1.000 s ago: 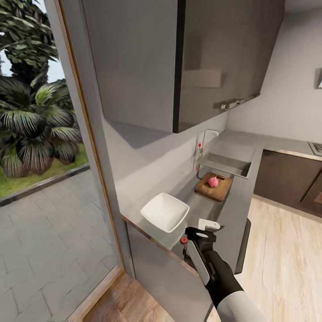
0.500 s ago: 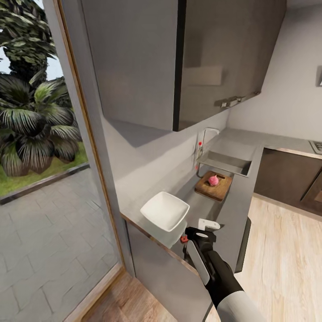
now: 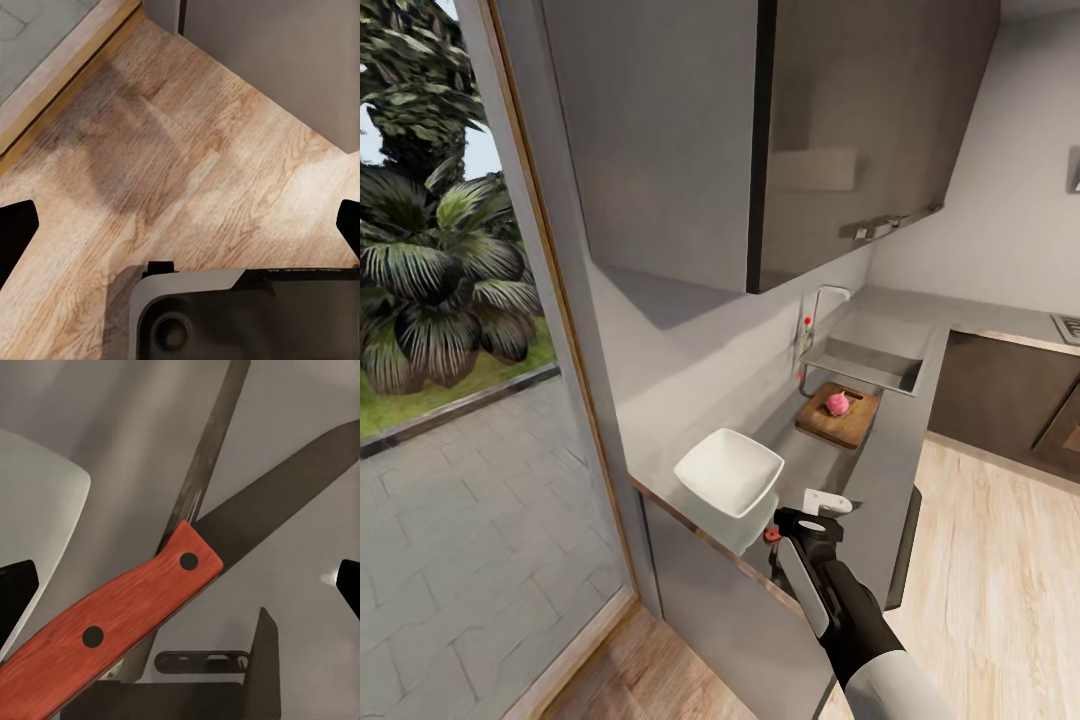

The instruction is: In the kitchen, take the Vidalia onion out of the sink, dice it on the chopping board with the paring knife, put the diced onion into the bowl on the countertop, then place both the paring knife and the chopping board into the sink.

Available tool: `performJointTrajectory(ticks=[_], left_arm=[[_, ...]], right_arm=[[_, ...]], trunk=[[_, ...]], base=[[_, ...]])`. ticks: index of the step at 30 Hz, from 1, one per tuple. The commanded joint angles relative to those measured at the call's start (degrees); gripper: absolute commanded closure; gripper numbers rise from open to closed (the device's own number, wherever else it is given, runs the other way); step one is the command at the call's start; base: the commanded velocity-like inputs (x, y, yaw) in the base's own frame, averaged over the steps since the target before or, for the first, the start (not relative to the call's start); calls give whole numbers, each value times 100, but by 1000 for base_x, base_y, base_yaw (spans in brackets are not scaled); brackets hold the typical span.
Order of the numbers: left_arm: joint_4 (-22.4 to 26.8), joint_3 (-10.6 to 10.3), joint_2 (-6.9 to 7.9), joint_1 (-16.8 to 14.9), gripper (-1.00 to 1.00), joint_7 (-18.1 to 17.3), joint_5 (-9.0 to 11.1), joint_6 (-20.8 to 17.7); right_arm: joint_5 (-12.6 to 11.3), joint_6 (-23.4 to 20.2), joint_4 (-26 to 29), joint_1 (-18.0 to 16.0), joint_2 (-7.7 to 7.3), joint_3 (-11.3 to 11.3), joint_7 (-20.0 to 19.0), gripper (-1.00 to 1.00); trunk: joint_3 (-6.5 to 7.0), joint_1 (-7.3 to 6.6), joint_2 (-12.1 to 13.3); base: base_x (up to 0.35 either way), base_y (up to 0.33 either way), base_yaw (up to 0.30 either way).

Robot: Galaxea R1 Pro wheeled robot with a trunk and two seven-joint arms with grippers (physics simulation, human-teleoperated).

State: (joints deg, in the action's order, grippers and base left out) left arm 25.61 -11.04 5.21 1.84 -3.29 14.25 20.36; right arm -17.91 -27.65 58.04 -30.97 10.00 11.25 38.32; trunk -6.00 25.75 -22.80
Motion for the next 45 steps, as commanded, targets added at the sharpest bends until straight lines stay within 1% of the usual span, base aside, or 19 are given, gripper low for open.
performJointTrajectory(ticks=[1, 23, 45], left_arm=[[7, -32, 6, 0, -100, -12, 61, 8], [5, -34, 6, 0, -100, -10, 61, 11], [5, -32, 6, 0, -100, -9, 61, 7]], right_arm=[[-37, -21, 6, -5, 0, 9, 43, -100], [-37, -21, 6, -5, 0, 9, 44, -100], [-37, -21, 6, -5, 0, 9, 44, -100]], trunk=[[-11, 4, -12], [-13, 4, -12], [-135, 4, -12]], base=[[0, 0, 0], [23, 40, 0], [0, 0, 0]])
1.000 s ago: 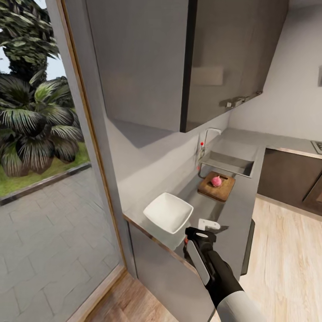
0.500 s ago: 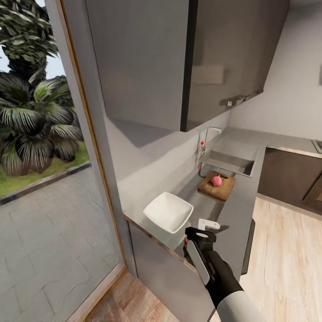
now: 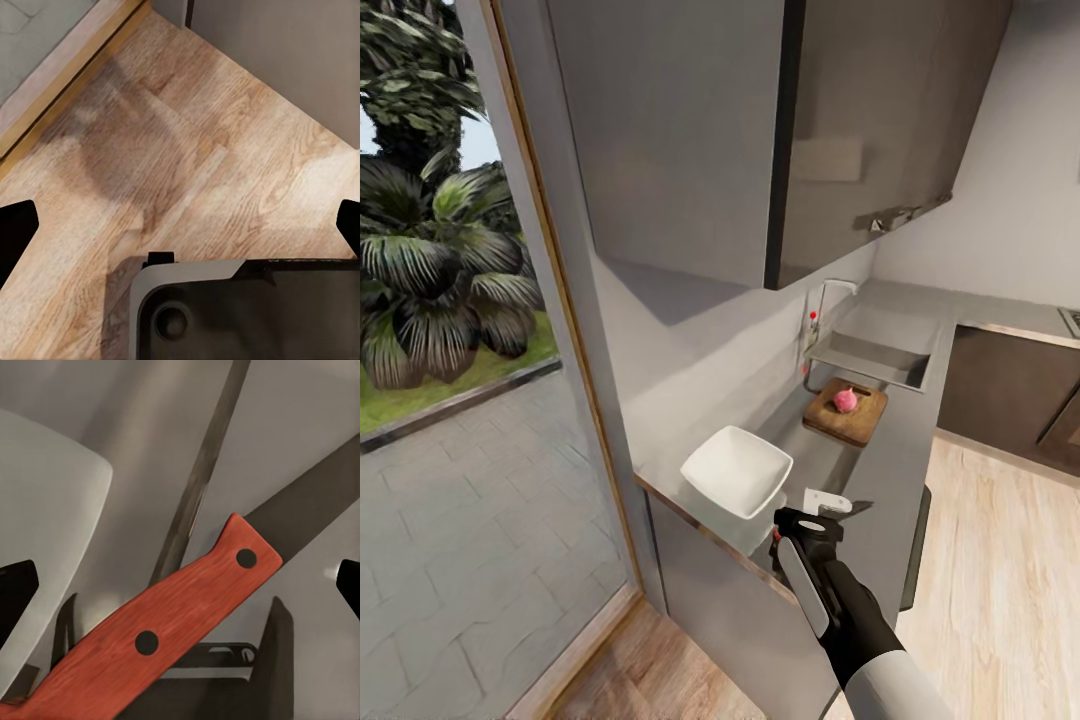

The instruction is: In the kitchen, take the Vidalia onion out of the sink, dice it on the chopping board with the paring knife, put the diced onion into the bowl on the countertop, then place both the paring knife and the chopping board into the sink.

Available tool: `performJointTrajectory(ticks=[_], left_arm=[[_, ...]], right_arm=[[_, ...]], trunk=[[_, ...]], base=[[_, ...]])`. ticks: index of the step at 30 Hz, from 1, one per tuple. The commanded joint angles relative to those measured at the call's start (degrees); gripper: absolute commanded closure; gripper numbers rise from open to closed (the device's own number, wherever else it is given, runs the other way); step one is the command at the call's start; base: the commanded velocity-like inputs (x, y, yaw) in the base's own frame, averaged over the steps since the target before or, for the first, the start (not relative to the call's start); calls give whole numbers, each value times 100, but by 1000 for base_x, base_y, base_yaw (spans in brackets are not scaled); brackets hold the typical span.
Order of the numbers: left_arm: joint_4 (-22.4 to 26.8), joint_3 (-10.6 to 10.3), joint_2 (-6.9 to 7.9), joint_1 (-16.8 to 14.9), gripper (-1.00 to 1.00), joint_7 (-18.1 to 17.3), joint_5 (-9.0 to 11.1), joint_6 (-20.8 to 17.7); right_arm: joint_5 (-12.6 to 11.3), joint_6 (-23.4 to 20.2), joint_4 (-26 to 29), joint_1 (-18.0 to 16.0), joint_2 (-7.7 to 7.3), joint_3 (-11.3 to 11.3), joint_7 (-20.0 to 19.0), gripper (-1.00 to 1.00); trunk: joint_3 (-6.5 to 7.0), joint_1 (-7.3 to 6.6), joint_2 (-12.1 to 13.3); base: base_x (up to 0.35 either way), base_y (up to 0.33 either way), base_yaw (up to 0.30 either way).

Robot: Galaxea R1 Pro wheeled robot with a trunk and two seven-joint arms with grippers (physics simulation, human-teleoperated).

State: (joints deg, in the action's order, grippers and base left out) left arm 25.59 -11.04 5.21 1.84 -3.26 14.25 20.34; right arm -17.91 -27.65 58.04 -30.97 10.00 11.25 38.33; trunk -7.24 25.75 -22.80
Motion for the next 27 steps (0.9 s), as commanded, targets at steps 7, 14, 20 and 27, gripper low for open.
performJointTrajectory(ticks=[7, 14, 20, 27], left_arm=[[8, -35, 7, 0, -100, -10, 61, 10], [8, -33, 7, 0, -100, -9, 61, 10], [8, -35, 7, 0, -100, -9, 61, 7], [6, -37, 7, 0, -100, -13, 61, 9]], right_arm=[[-37, -21, 6, -5, 0, 9, 50, -100], [-37, -21, 6, -5, 0, 9, 50, -100], [-37, -21, 6, -5, 0, 9, 45, -100], [-37, -21, 6, -5, 0, 9, 49, -100]], trunk=[[-16, 4, -12], [-20, 4, -12], [-43, 4, -12], [-75, 4, -12]], base=[[0, 0, 0], [0, 0, 0], [0, 0, 0], [0, 0, 0]])
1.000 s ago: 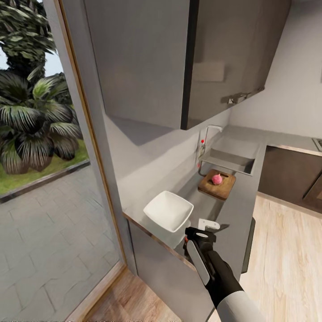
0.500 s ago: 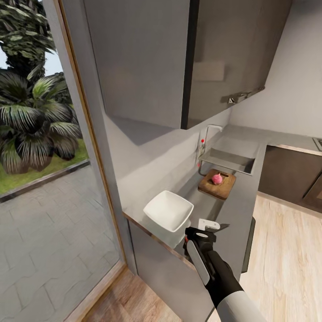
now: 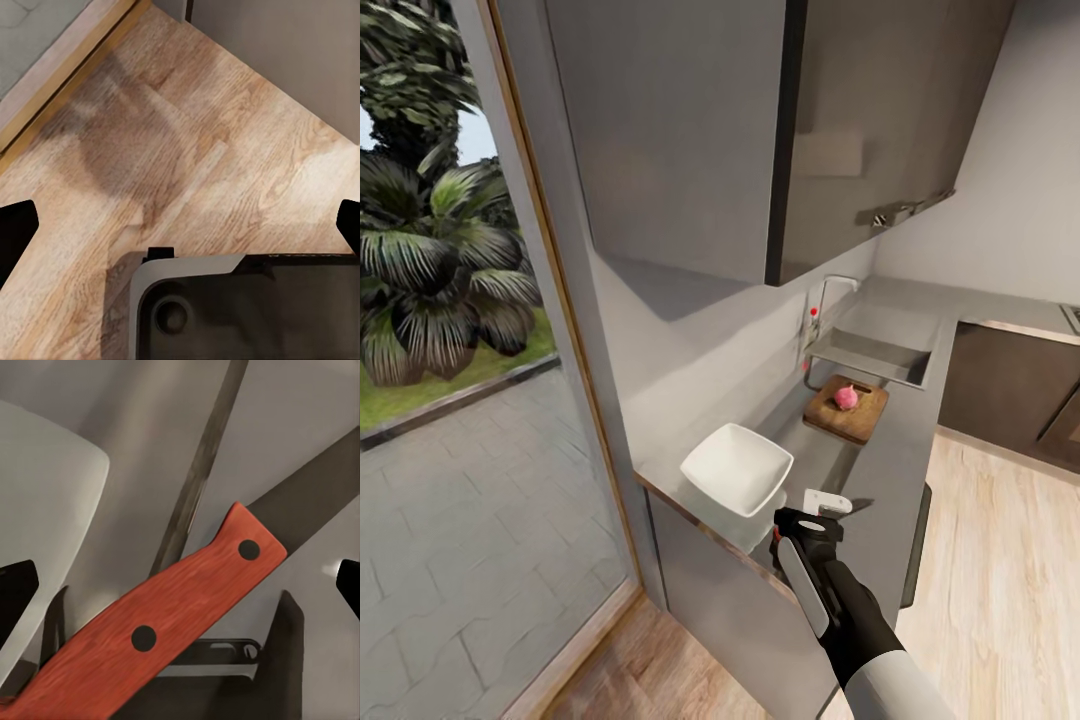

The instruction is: In the kitchen, take the Vidalia onion out of the sink, dice it on the chopping board with the paring knife, put the diced onion into the bowl on the countertop, then place both the paring knife and the chopping board into the sink.

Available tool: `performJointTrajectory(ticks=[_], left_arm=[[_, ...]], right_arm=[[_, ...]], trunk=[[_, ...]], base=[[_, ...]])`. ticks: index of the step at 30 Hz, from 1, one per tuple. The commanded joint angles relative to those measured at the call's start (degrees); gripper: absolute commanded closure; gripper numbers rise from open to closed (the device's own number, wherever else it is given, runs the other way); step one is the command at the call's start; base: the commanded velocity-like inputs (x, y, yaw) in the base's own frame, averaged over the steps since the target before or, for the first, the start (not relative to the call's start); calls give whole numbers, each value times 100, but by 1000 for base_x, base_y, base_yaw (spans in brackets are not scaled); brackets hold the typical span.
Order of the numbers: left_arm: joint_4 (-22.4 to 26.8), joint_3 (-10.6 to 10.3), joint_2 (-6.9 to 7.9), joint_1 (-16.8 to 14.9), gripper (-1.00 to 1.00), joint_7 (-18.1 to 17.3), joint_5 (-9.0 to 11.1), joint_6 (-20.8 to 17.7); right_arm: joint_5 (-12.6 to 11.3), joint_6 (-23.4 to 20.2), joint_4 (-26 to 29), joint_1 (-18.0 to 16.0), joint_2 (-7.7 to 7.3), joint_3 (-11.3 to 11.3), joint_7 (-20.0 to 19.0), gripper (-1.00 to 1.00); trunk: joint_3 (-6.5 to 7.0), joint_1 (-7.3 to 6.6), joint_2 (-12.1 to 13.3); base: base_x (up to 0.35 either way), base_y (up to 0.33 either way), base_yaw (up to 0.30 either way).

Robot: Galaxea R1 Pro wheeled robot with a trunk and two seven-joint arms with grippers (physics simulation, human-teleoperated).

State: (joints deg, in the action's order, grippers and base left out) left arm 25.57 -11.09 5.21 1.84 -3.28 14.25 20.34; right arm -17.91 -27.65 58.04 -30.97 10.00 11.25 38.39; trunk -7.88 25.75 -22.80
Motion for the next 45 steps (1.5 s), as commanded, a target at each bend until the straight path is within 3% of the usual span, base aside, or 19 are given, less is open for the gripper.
performJointTrajectory(ticks=[1, 37, 38, 45], left_arm=[[8, -33, 7, 0, -100, -10, 61, 8], [1, -34, 7, 0, -100, -7, 61, 7], [1, -34, 7, 0, -100, -8, 61, 6], [1, -34, 7, 0, -100, -8, 61, 8]], right_arm=[[-37, -21, 6, -5, 0, 9, 44, -100], [-52, -12, -240, -5, 0, 9, 36, -100], [-53, -7, -240, -5, 0, 9, 37, 100], [-54, 141, -240, -5, 0, 9, 37, 100]], trunk=[[-16, 4, -12], [-118, 4, -12], [-118, 4, -12], [-118, 4, -12]], base=[[0, 0, 0], [0, 0, 0], [0, 0, 0], [0, 0, 0]])
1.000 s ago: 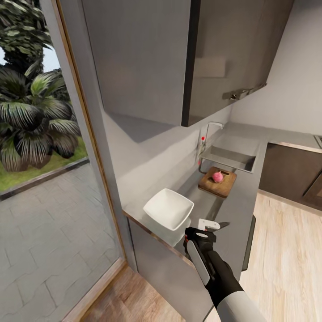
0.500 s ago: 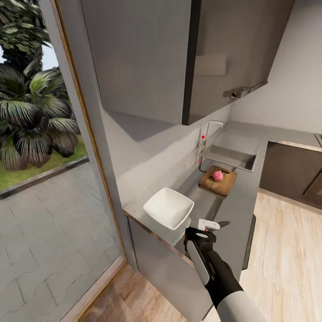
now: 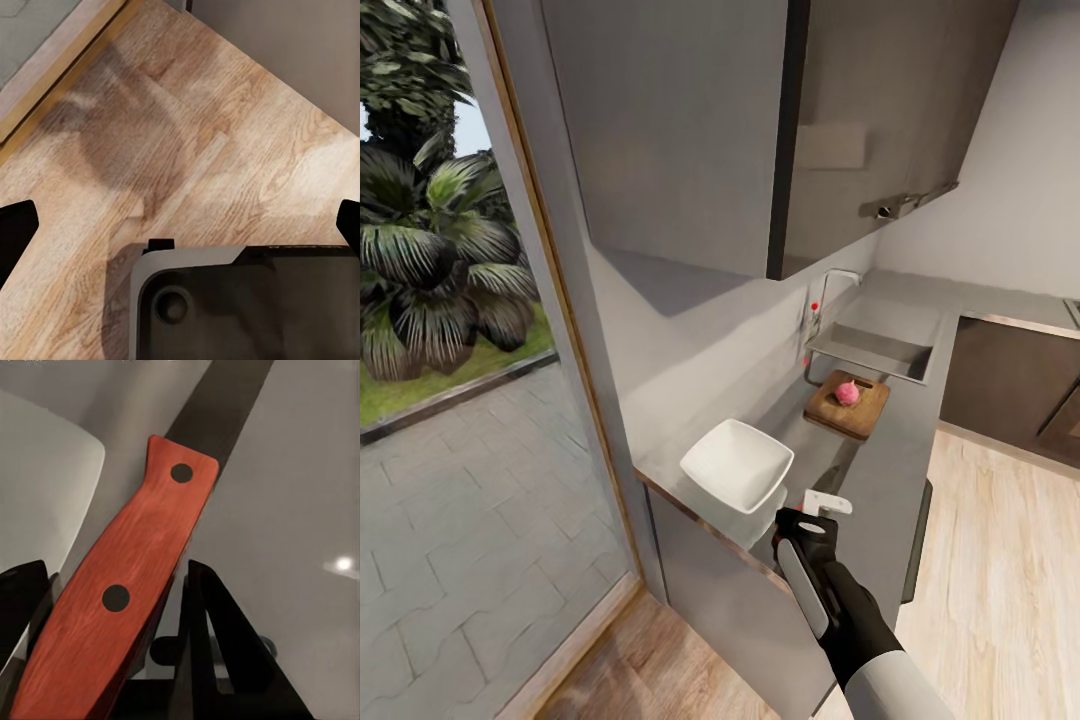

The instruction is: In the kitchen, take the Vidalia onion out of the sink, dice it on the chopping board with the paring knife, put the diced onion into the bowl on the countertop, then place both the paring knife and the chopping board into the sink.

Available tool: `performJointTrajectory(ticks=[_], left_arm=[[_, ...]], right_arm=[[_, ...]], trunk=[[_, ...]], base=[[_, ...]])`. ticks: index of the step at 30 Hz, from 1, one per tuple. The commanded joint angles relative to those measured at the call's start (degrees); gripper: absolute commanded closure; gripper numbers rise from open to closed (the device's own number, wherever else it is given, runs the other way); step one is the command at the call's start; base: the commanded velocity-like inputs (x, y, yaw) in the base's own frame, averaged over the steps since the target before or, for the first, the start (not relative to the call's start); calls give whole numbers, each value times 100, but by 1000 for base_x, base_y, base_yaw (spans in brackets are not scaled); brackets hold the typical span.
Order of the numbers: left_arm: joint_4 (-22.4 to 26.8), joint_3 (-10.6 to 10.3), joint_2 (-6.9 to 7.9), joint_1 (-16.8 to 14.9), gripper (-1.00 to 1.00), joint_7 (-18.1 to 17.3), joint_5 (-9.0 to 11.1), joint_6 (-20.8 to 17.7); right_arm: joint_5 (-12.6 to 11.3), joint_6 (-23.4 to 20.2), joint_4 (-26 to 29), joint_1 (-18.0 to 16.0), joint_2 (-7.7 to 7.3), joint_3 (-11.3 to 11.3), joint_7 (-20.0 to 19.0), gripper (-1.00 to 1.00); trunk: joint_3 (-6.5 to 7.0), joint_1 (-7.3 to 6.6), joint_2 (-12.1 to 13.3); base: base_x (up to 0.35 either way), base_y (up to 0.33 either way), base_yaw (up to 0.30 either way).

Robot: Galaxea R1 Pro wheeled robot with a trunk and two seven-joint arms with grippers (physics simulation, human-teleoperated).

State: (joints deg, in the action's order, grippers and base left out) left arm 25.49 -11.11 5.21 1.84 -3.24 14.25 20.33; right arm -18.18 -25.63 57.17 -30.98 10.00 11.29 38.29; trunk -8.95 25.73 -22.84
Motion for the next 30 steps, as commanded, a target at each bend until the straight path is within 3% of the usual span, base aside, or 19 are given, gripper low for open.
performJointTrajectory(ticks=[1, 14, 30], left_arm=[[9, -31, 7, 1, -100, -12, 61, 10], [9, -31, 7, 1, -100, -12, 61, 11], [9, -31, 7, 1, -100, -11, 61, 12]], right_arm=[[-28, -60, -154, -4, 0, 4, 47, 100], [-30, -56, -154, -4, 0, -4, 55, 100], [-142, -48, -154, -4, 0, -4, 55, 100]], trunk=[[-11, 5, -8], [-6, 5, -8], [130, 5, -8]], base=[[0, 0, 0], [0, 0, 0], [0, 0, 0]])
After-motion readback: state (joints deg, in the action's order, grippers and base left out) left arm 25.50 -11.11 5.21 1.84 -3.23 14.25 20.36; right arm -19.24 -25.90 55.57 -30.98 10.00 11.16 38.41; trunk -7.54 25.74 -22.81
